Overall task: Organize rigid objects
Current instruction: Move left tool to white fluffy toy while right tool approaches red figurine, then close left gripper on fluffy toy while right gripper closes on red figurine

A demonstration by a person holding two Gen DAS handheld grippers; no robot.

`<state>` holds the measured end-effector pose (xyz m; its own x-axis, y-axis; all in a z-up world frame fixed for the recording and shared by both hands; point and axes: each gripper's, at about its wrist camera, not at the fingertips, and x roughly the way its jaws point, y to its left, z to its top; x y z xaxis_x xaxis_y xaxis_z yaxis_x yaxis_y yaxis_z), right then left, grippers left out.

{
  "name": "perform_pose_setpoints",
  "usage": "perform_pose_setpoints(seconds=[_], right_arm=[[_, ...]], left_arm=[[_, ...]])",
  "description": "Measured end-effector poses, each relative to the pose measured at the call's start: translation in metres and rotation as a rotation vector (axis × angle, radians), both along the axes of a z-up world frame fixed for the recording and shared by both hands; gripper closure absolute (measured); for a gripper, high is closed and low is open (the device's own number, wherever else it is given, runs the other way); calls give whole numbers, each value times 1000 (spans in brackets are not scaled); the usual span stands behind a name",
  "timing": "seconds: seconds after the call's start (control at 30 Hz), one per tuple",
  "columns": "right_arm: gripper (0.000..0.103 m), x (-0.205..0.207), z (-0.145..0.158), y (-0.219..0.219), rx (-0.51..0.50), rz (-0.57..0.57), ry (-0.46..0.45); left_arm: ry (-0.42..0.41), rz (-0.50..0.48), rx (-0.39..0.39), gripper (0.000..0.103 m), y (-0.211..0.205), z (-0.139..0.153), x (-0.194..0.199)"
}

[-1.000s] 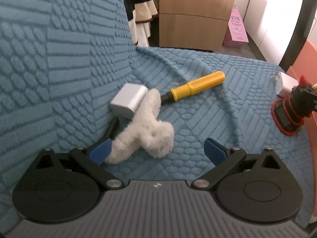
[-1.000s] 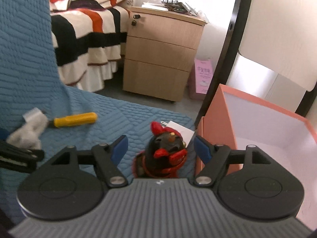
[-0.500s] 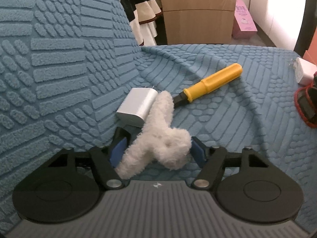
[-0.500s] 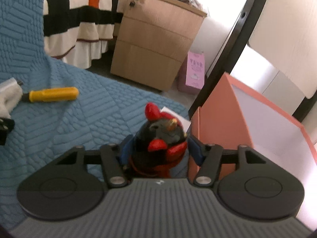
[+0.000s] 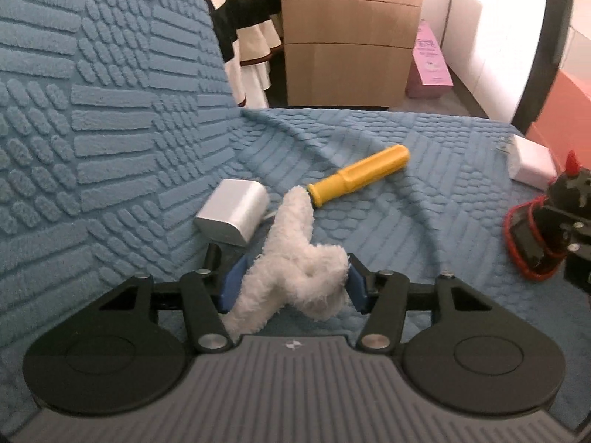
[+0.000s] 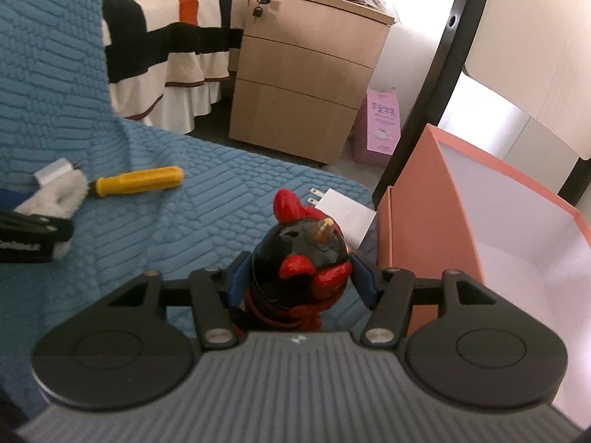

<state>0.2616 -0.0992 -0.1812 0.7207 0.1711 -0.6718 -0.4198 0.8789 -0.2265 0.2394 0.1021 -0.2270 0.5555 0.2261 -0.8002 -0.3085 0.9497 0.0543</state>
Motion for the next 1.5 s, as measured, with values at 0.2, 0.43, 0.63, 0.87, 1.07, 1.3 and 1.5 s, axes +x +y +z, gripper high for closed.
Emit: perform_pose_setpoints(seconds=[0.2,0.43,0.63,0.87,1.07,1.3,1.5], right_arm=[[42,-18,5,-4,27,25,43],[42,-47,11,-10,30,62,70],[42,-73,14,-25,54,56,113],[42,-81,4,-34,86,44,181],[37,-76,-4,-36,123,45,221],[37,-62,-20,-47,246,-18,338],[41,-61,-19,-45,262,-4,310]], left_arm=[[-43,15,-85,40,-17,11,-19],[-38,25,-164,40,-26,10,-39],[-17,23,-201,40,-34,7,-52],[2,14,-212,39,-33,2,-50],[33,7,-224,35,-32,-6,-43],[48,5,-216,34,-38,-16,-34],[42,-11,-192,38,-42,-19,-30]])
